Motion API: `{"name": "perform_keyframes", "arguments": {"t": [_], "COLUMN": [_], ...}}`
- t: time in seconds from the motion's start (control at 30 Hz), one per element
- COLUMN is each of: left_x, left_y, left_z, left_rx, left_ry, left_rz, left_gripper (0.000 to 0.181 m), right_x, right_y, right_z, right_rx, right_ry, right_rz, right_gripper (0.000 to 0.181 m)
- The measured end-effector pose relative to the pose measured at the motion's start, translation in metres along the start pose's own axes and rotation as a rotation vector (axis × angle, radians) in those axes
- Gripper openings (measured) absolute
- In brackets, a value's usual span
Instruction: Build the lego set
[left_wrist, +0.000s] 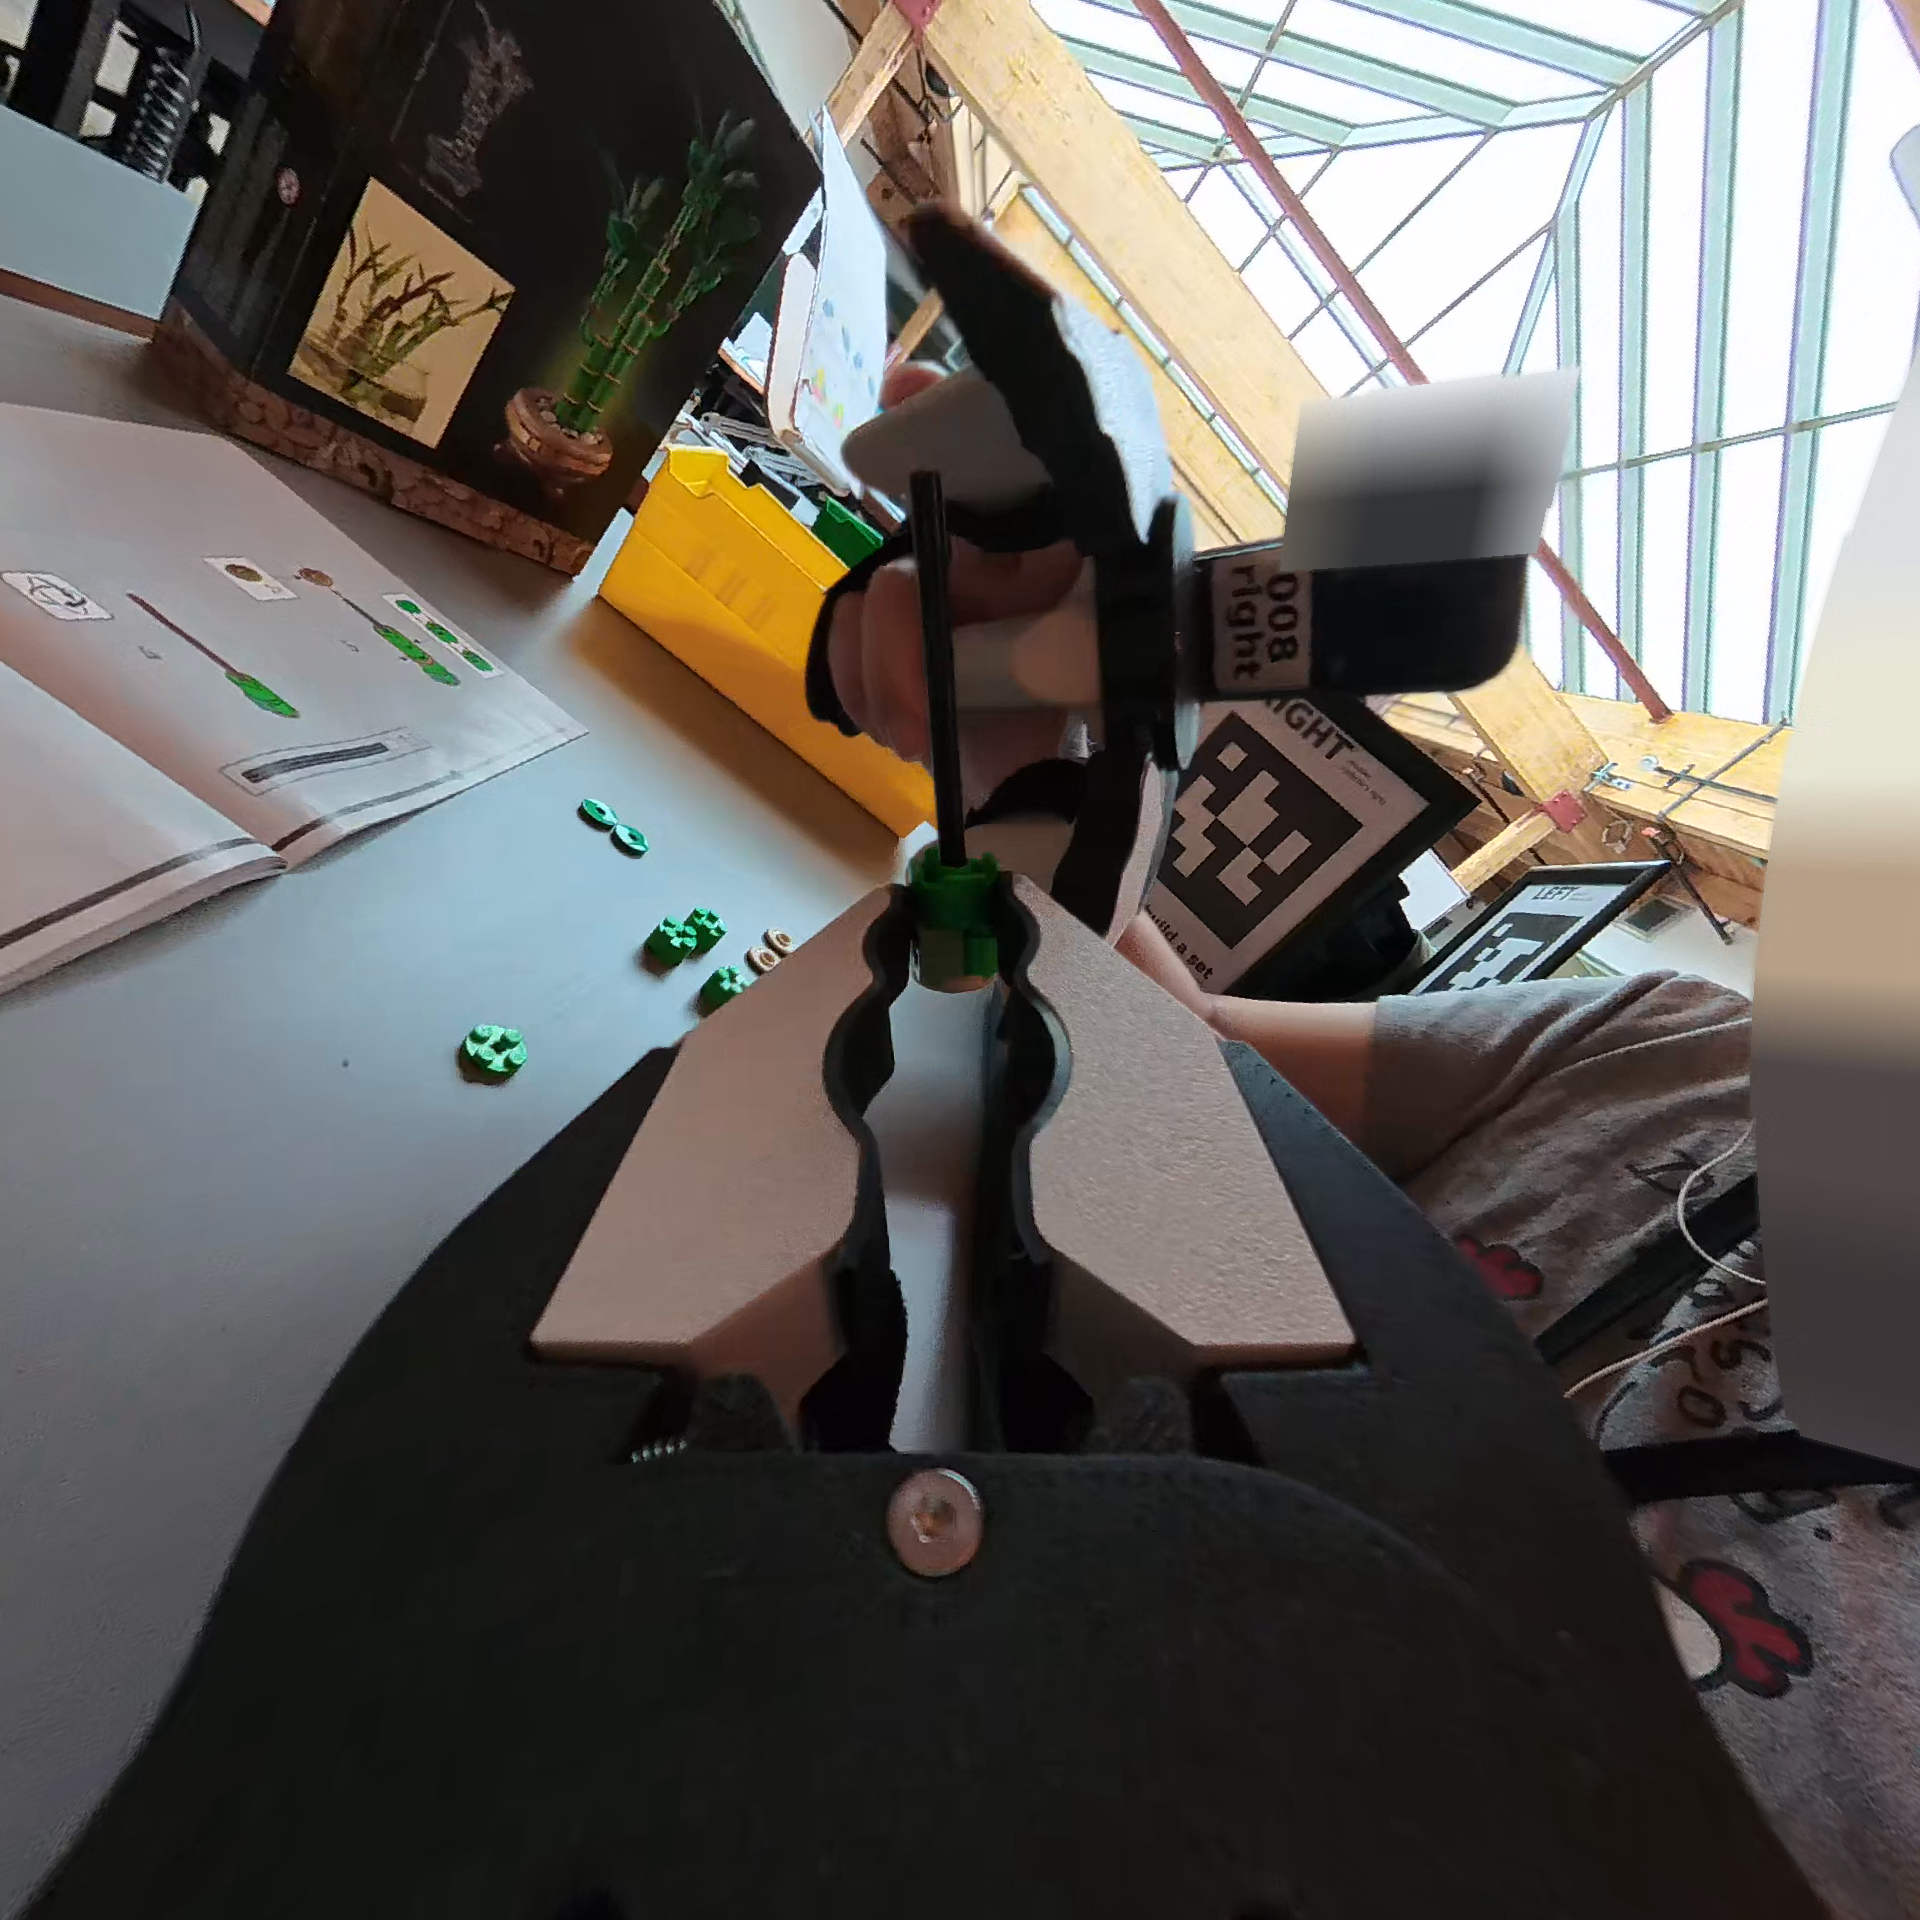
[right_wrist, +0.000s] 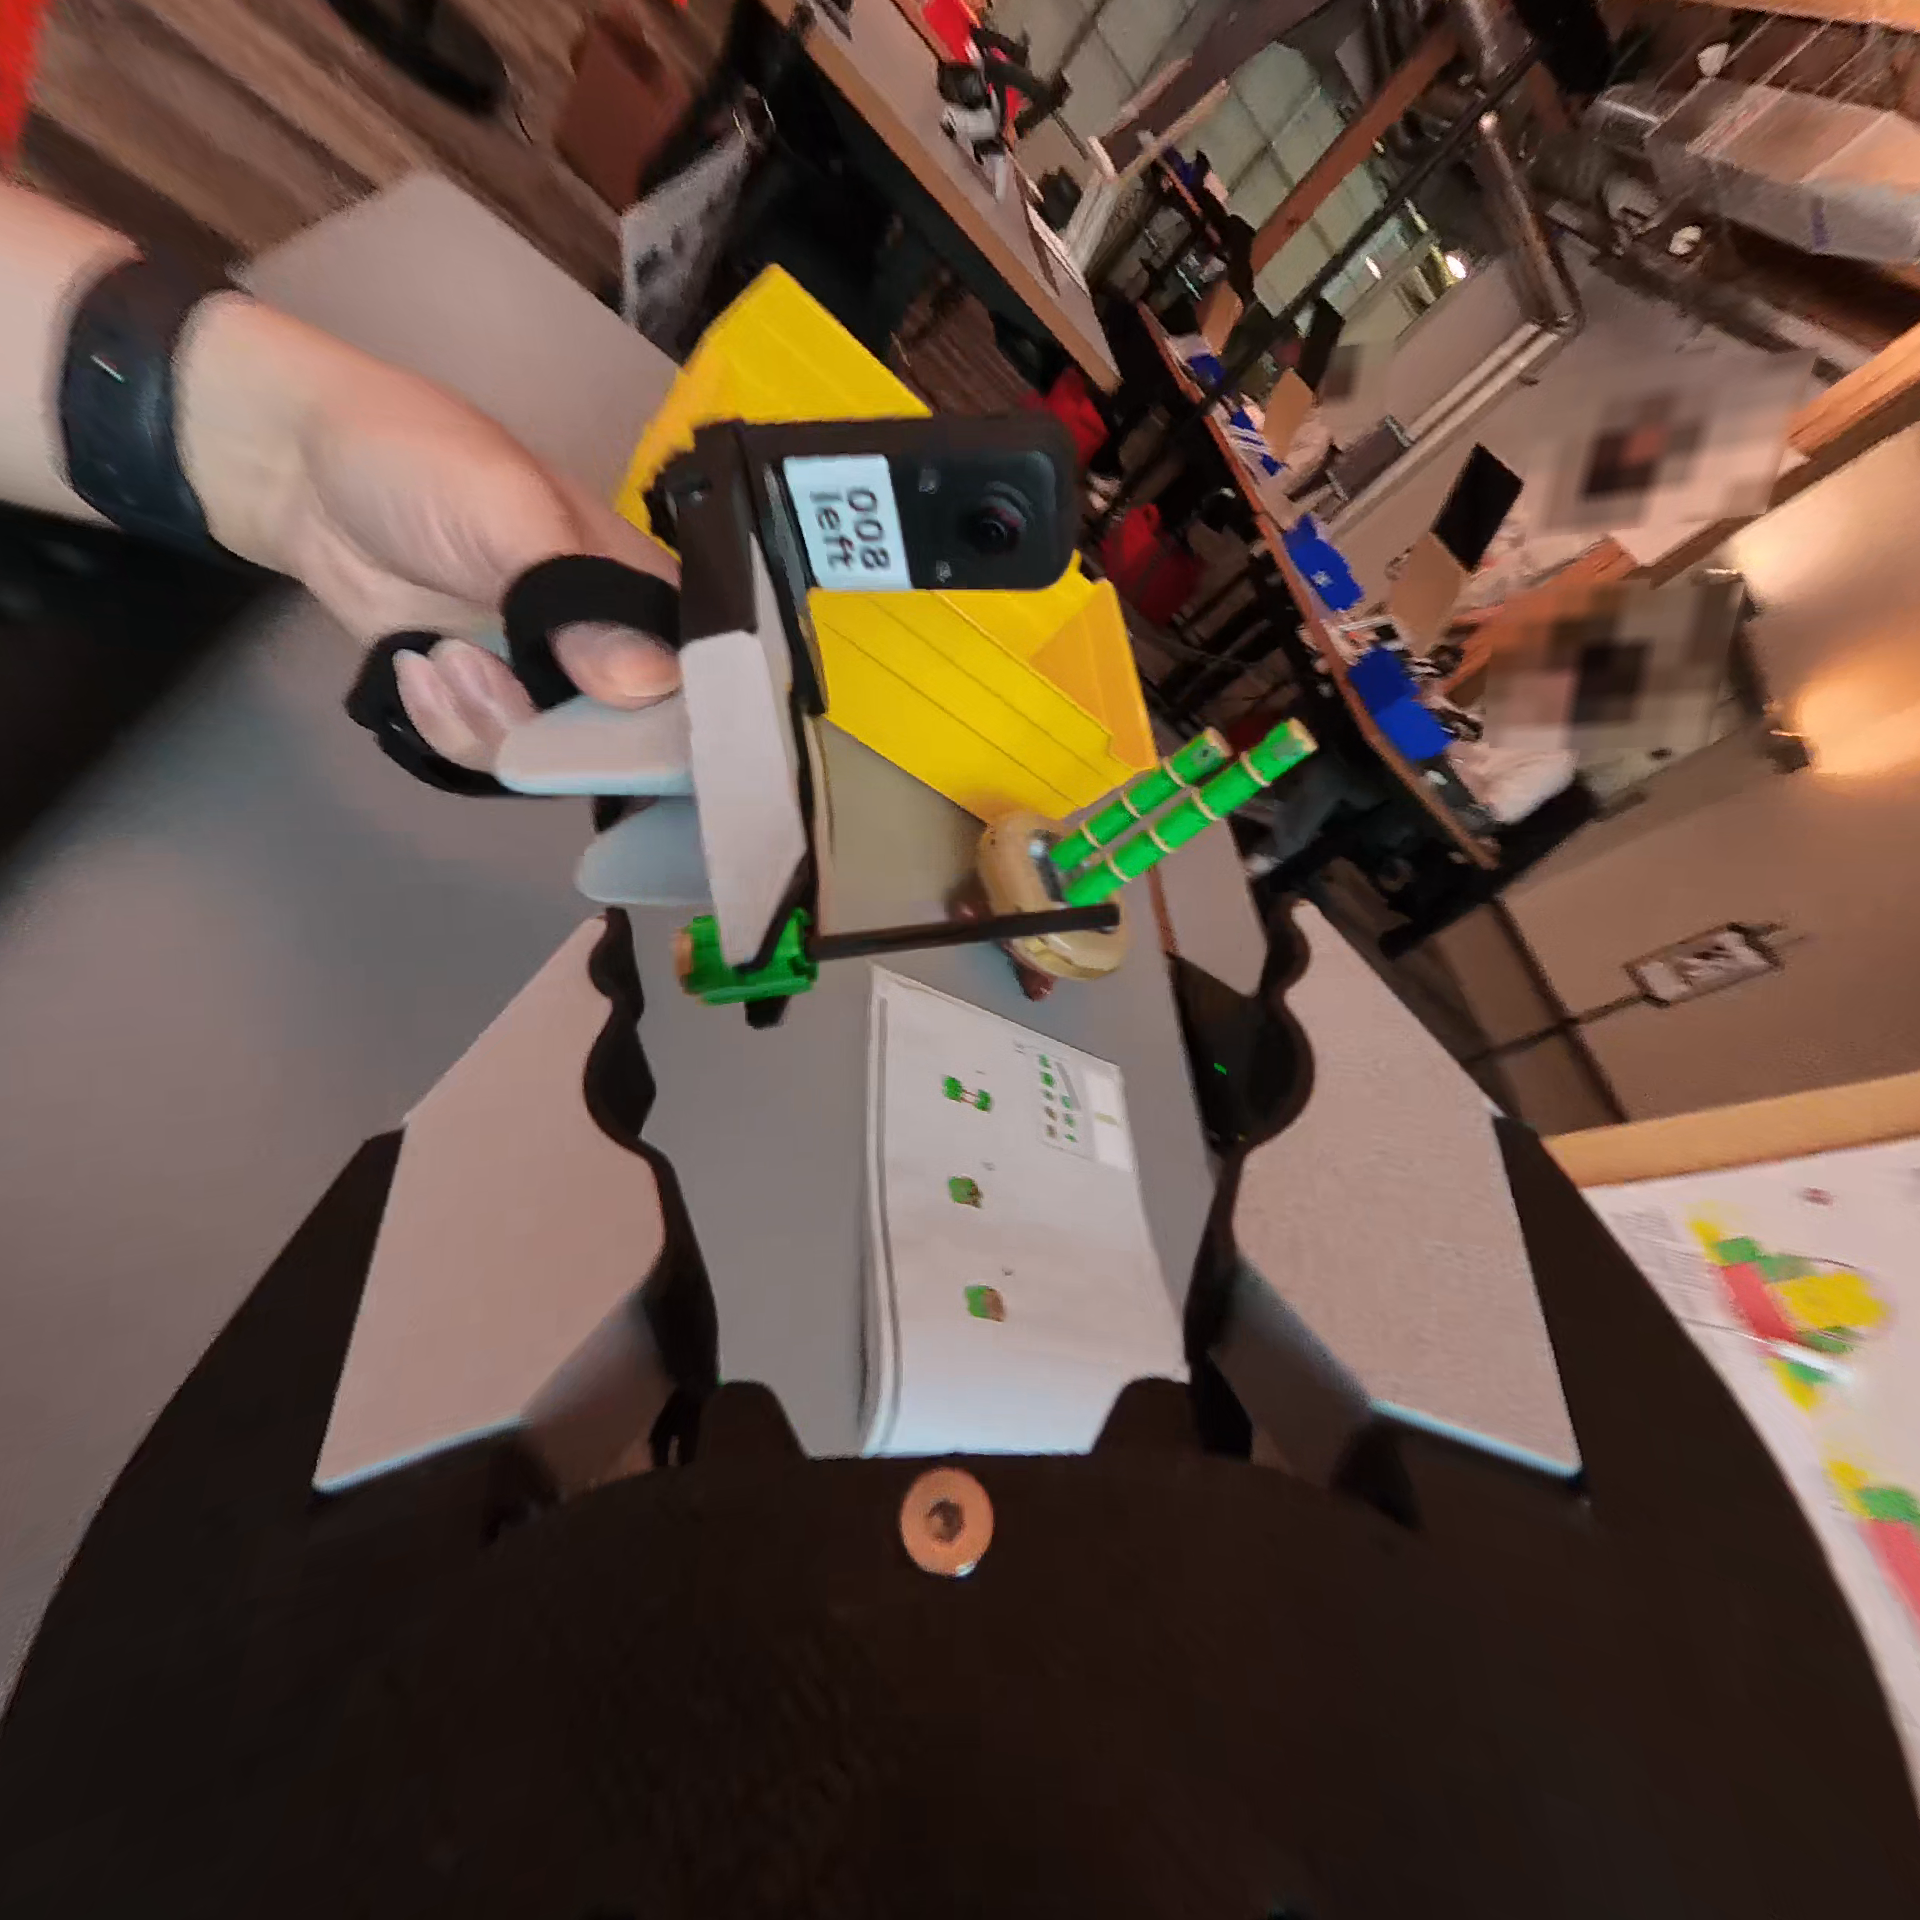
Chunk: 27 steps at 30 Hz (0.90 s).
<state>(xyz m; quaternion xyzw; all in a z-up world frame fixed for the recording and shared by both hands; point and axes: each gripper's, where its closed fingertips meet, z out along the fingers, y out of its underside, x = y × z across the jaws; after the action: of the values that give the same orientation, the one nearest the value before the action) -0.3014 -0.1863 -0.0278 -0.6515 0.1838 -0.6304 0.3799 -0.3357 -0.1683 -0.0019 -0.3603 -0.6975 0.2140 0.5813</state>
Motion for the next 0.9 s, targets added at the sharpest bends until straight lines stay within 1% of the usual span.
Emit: {"name": "perform_keyframes", "arguments": {"t": [0.07, 0.17, 0.23, 0.3, 0.4, 0.43, 0.5, 0.63, 0.9], "left_x": [-0.006, -0.019, -0.025, -0.031, -0.033, -0.033, -0.033, -0.035, -0.035], "left_y": [0.002, 0.004, 0.005, 0.006, 0.005, 0.005, 0.004, 0.005, 0.005], "left_z": [0.001, -0.001, -0.001, -0.003, -0.004, -0.004, -0.004, -0.004, -0.004], "left_rx": [-0.01, -0.023, -0.032, -0.04, -0.042, -0.041, -0.036, -0.039, -0.041], "left_ry": [-0.038, -0.126, -0.183, -0.237, -0.269, -0.273, -0.271, -0.279, -0.288], "left_rz": [0.003, 0.023, 0.051, 0.082, 0.106, 0.107, 0.101, 0.101, 0.105], "left_gripper": [0.014, 0.014, 0.014, 0.014, 0.014, 0.014, 0.014, 0.014, 0.014], "right_x": [-0.004, -0.011, -0.011, -0.01, -0.01, -0.008, -0.008, -0.01, -0.01], "right_y": [0.005, 0.017, 0.03, 0.034, 0.033, 0.032, 0.033, 0.034, 0.034], "right_z": [0.006, 0.016, 0.018, 0.018, 0.014, 0.013, 0.013, 0.015, 0.016], "right_rx": [-0.076, -0.21, -0.333, -0.39, -0.405, -0.396, -0.389, -0.392, -0.394], "right_ry": [0.002, -0.014, -0.007, -0.008, -0.033, -0.026, -0.03, -0.034, -0.036], "right_rz": [-0.045, -0.057, -0.07, -0.055, -0.011, 0.002, 0.025, 0.012, 0.024], "right_gripper": [0.115, 0.111, 0.108, 0.105, 0.089, 0.087, 0.086, 0.082, 0.081]}}
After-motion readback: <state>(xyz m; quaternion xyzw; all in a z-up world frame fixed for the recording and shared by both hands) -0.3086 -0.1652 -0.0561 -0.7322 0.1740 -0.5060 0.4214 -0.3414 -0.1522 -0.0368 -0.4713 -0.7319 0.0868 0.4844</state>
